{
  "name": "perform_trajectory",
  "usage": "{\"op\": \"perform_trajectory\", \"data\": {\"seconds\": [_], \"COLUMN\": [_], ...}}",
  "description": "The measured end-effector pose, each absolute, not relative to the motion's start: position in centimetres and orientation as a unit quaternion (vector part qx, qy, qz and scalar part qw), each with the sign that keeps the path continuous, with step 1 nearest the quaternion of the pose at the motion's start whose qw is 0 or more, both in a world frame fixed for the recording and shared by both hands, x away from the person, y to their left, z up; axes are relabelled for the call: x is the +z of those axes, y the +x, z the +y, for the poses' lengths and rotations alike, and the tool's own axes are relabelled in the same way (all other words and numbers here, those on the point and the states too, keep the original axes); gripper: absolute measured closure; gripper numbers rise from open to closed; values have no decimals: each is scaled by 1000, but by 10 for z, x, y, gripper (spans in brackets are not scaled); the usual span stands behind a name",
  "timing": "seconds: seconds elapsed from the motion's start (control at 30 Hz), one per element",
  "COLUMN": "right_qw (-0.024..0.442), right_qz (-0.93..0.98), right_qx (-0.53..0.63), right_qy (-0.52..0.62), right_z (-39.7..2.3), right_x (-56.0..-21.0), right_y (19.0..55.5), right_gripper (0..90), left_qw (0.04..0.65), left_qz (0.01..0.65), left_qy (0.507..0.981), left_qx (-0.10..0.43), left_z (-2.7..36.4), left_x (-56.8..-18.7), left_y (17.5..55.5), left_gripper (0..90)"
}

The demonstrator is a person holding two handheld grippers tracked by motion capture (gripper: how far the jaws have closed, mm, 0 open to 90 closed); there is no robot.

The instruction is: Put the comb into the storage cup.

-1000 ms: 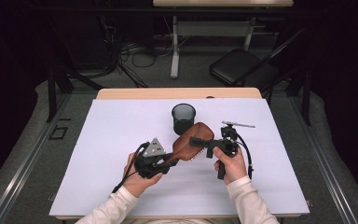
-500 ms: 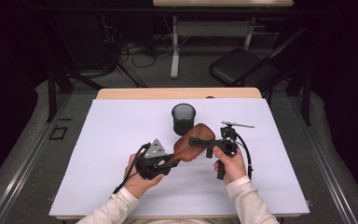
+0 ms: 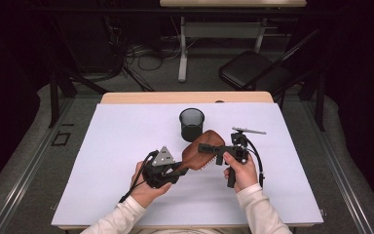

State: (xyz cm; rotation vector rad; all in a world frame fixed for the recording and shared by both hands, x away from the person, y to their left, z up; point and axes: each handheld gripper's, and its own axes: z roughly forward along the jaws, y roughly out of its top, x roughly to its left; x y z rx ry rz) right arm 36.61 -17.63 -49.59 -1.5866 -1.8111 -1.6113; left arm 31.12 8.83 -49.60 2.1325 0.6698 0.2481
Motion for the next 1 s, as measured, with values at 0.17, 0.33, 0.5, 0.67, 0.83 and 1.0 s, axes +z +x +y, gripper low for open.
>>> {"op": "perform_trajectory", "data": {"seconds": [0.17,0.33,0.5,0.67,0.83,1.0], "right_qw": [119,116,125,133,142,148], "right_qz": [-621,-623,-606,-601,-590,-584], "right_qx": [-555,-554,-560,-566,-571,-574], "right_qy": [-541,-540,-551,-548,-553,-554], "right_z": [-178,-177,-180,-182,-183,-185], "right_x": [-496,-496,-499,-501,-502,-502], "right_y": [366,367,367,368,368,368], "right_gripper": [288,297,345,356,379,401], "left_qw": [433,432,432,432,432,427], "left_qz": [270,271,272,272,271,270], "left_qy": [854,854,854,854,854,857], "left_qx": [101,101,98,99,97,97], "left_z": [89,89,89,89,89,88], "left_x": [-496,-496,-497,-497,-499,-501], "left_y": [311,312,312,312,313,313], "left_gripper": [719,719,719,719,720,721]}}
